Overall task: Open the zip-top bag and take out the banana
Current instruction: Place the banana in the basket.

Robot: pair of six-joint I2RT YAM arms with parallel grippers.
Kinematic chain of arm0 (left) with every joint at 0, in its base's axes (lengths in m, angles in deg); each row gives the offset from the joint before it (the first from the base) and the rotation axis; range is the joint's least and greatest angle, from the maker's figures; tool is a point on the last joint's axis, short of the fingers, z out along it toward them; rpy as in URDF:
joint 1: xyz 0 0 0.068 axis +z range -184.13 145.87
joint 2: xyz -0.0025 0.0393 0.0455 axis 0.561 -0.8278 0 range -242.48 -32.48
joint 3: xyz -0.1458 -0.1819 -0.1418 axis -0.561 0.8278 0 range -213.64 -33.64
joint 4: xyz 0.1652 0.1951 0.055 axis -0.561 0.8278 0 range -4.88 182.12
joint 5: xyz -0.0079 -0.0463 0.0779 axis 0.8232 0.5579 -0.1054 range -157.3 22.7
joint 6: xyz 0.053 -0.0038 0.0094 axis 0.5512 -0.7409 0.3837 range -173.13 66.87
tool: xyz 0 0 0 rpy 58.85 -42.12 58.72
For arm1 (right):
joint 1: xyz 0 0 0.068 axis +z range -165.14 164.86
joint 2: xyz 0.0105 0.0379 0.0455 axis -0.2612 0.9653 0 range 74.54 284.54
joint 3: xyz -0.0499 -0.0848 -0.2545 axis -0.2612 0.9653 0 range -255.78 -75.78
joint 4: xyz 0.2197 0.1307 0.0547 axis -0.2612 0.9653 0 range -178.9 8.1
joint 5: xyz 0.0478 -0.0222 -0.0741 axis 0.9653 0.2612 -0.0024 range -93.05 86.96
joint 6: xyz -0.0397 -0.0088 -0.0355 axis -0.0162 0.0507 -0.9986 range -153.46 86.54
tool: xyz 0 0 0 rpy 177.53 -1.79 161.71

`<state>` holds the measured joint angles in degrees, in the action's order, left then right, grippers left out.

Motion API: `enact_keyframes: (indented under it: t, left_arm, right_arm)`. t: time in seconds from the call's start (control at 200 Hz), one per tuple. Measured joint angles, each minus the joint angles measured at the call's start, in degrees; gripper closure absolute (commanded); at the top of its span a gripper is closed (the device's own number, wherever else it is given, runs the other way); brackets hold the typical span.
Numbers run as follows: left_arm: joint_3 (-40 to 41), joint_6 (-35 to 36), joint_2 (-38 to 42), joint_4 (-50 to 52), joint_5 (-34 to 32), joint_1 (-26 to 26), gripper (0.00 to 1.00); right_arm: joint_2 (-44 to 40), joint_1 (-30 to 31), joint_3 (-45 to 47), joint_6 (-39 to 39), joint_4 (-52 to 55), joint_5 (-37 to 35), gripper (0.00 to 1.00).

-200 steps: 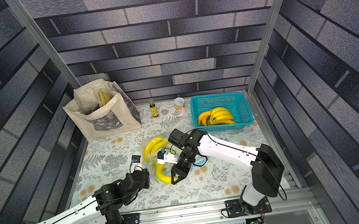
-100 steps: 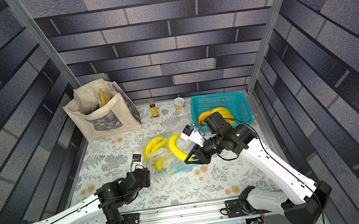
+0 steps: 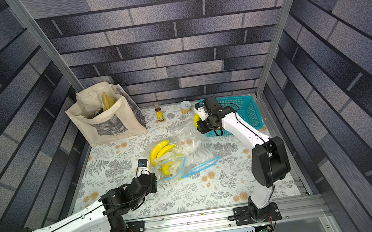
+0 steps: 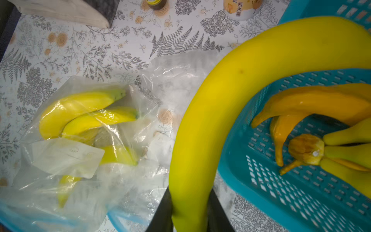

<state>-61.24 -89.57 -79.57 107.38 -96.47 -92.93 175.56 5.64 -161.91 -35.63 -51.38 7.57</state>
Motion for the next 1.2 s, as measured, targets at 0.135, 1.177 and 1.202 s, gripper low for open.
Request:
enact_keyframes:
  t: [0.135,1.177,1.202]
  left_arm:
    - [0.00,0.00,0.39,0.02,0.00,0.00,0.96]
    - [-0.02,0.00,-0.09,-1.60,0.39,0.81,0.94]
    - [-0.02,0.00,-0.07,-1.60,0.37,0.81,0.94]
  right_arm:
    - [6.03,-3.56,-3.69,0.22,-1.92,-0.57,0.85]
    - [-26.73,8.76,24.92,7.41,-12.24,2.64,0.41]
    - [-27.69,11.15,26.91,8.24,-13.25,2.73,0.41]
